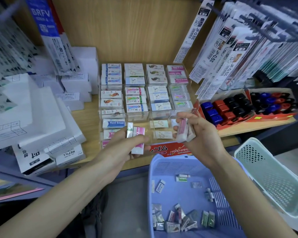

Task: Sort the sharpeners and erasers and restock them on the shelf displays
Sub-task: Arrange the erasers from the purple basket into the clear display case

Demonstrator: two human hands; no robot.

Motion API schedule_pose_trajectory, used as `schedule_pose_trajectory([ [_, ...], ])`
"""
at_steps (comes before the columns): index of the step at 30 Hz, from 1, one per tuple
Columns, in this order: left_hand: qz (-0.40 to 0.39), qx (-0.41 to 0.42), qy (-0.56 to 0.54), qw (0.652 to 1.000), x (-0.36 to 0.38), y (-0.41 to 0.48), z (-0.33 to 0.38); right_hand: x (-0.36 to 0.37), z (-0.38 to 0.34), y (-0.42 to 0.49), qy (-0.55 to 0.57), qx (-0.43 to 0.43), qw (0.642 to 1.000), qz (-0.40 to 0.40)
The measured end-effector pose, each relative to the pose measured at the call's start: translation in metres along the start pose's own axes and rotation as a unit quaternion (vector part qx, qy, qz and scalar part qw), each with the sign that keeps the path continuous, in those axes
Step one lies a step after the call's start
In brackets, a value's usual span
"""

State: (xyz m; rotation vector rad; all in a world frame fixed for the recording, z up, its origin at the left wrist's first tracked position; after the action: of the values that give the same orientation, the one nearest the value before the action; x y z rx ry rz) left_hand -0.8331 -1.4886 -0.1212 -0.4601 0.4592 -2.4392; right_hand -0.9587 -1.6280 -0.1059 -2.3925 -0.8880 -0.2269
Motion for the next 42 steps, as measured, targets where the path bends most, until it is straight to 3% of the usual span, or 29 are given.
schedule_pose_trajectory([
  [3,-0.022,0.011,0.009,1.0,0.005,-0.003,0.001,0.005,0.01,-0.007,0.088,0.016,0.995,-0.042],
  [10,-0.068,0.045,0.031,0.996,0.018,-0.01,0.007,0.023,0.021,-0.012,0.034,-0.054,0.997,-0.033],
  [16,0.001,0.047,0.017,0.999,0.008,-0.003,0.004,0.026,0.031,-0.016,0.044,-0.016,0.999,-0.02],
  [19,0.023,0.056,0.023,0.998,0.0,-0.002,0.005,0.024,0.025,-0.02,-0.075,-0.059,0.995,-0.015],
  [24,0.033,0.101,0.117,0.987,-0.019,-0.004,0.009,0.022,0.022,-0.018,-0.368,-0.147,0.918,0.001],
  [28,0.038,0.085,0.138,0.986,-0.036,-0.014,0.004,0.043,0.027,-0.017,-0.547,-0.273,0.789,-0.065],
  [31,0.037,0.077,0.146,0.986,-0.047,-0.021,0.001,0.059,0.039,-0.013,-0.586,-0.298,0.746,-0.106],
  [37,0.151,0.081,0.108,0.979,-0.095,-0.02,0.019,0.087,0.029,0.005,-0.579,-0.343,0.739,0.029],
  [42,0.137,0.069,0.062,0.986,-0.099,-0.018,0.023,0.129,0.042,0.031,-0.678,-0.363,0.639,0.024],
])
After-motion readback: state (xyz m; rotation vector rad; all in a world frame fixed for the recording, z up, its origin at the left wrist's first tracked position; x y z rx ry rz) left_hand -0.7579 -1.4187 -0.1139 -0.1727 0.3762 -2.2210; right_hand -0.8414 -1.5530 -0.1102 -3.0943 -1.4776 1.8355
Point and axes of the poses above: each hand's wrist, its own y-axis towards the middle knuckle, its own x-axis out of the palm, z = x × y, the point moved 5 cm from there along y, towards the middle knuckle, and after that the axes turned 6 degrees about x, right-handed, at the moved point
